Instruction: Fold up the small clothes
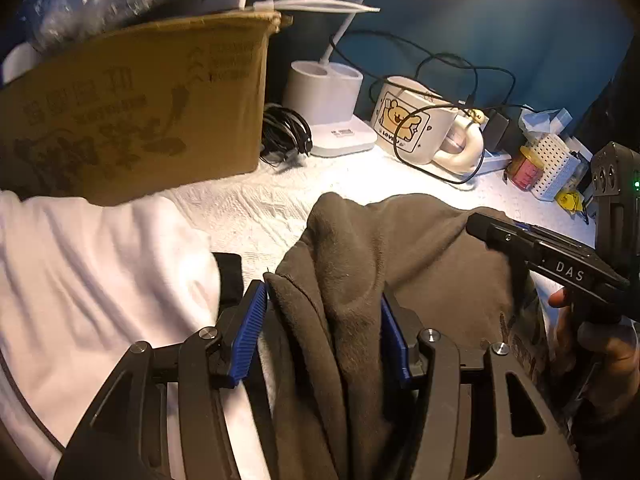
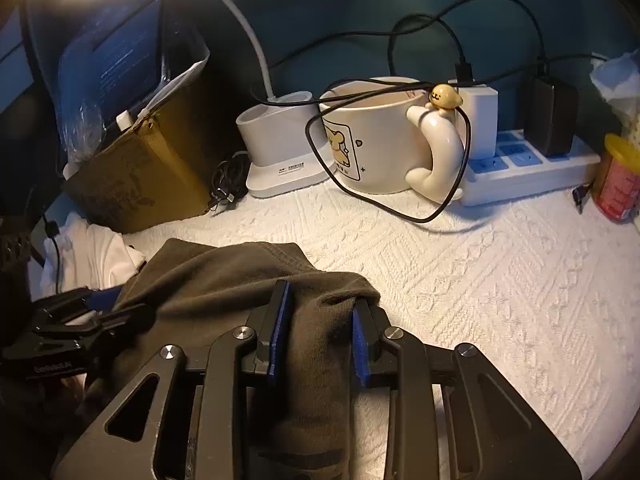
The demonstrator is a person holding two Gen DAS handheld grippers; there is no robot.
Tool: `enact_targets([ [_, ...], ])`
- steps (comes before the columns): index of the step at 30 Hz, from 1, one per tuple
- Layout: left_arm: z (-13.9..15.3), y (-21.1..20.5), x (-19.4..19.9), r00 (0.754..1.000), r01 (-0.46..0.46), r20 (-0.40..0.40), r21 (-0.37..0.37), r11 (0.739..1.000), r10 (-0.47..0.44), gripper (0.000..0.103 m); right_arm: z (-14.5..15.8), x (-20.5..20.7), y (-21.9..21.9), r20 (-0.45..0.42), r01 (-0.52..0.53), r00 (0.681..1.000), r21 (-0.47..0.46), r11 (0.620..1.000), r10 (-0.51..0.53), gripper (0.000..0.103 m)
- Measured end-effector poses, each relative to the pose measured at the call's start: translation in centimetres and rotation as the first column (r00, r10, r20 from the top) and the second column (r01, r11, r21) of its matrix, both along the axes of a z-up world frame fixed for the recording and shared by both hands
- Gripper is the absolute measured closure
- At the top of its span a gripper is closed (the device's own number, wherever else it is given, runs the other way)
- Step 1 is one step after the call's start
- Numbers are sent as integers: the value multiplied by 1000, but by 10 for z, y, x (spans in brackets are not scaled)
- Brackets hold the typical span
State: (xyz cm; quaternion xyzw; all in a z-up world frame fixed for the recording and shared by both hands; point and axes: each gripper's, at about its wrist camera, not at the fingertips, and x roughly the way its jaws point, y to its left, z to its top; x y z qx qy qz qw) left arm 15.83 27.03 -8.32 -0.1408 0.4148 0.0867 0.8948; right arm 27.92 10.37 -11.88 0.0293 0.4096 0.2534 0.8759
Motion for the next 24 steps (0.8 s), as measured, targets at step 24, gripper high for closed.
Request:
enact_targets([
  [24, 17, -19, -53, 999, -34, 15, -12, 999, 35, 48, 3, -58, -19, -61, 7, 998, -70, 997, -11, 67],
])
